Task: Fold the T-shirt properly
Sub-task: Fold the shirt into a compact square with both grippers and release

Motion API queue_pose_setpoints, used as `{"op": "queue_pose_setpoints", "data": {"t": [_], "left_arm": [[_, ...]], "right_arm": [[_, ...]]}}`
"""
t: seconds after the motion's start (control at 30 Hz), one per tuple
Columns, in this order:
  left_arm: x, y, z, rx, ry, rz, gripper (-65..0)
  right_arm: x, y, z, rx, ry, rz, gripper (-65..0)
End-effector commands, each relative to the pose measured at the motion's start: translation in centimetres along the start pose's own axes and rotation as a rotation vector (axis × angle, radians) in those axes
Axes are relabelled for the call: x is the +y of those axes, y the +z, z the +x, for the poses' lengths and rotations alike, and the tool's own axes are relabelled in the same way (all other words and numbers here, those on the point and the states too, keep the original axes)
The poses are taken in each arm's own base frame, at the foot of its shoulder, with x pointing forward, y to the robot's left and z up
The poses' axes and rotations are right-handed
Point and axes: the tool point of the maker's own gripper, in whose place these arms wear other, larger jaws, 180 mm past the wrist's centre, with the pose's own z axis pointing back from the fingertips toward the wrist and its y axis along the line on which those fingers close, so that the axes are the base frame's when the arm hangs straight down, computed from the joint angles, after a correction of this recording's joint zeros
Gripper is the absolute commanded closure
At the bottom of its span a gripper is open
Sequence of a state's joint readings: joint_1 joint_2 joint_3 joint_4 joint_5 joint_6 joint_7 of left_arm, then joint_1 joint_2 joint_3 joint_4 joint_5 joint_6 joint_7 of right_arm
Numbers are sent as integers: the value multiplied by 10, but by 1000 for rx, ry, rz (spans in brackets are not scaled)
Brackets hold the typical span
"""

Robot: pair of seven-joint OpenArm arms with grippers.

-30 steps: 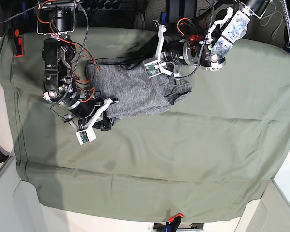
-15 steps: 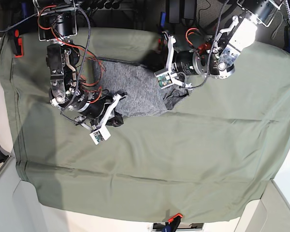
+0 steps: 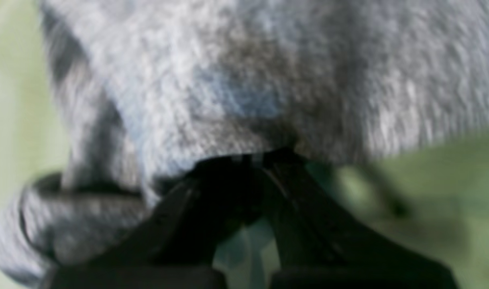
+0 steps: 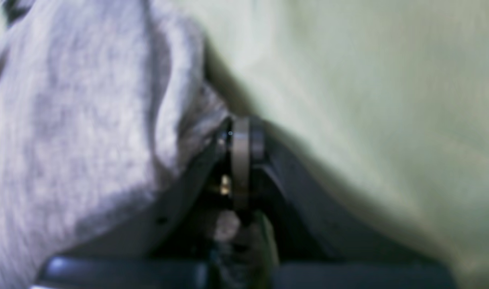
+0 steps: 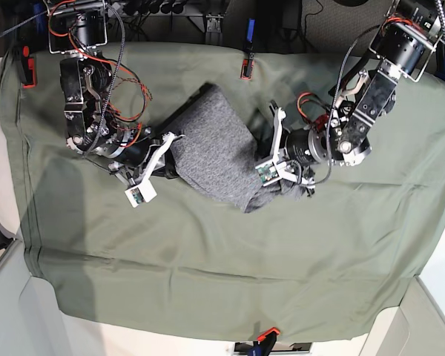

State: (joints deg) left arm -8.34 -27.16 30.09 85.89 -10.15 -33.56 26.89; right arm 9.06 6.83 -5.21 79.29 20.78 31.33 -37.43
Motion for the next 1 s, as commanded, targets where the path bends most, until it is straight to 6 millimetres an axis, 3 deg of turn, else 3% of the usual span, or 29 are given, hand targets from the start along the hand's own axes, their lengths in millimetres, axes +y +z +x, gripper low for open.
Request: {"op": "queue_pose_setpoints", "data": {"t": [0.0,0.13,0.27,0.37,0.5,0.67,0.8,0.97], "left_arm": [[30,4,1,14,-15,73,0],[58,0,-3,20,1,106,0],[66,1,6,0,-18,99,0],[69,2,5,18,-19,103,0],[57,7,-5,57,26,41,0],[56,37,-8,44,-14,33,0],[54,65,1,36,-119,48,0],[38,86,-15,86,-149,66,0]], "right_arm": [[4,4,13,-47,7,17,0],[33,9,4,-83,-56,84,0],[68,9,2,-116,-85,139,0],[76,8,6,-127,-78,139,0],[76,10,10,-139,-66,136,0],[69,13,10,-130,-34,108,0],[48,23,9,-133,-30,60,0],[19,49,11,-159,-43,-31,0]]}}
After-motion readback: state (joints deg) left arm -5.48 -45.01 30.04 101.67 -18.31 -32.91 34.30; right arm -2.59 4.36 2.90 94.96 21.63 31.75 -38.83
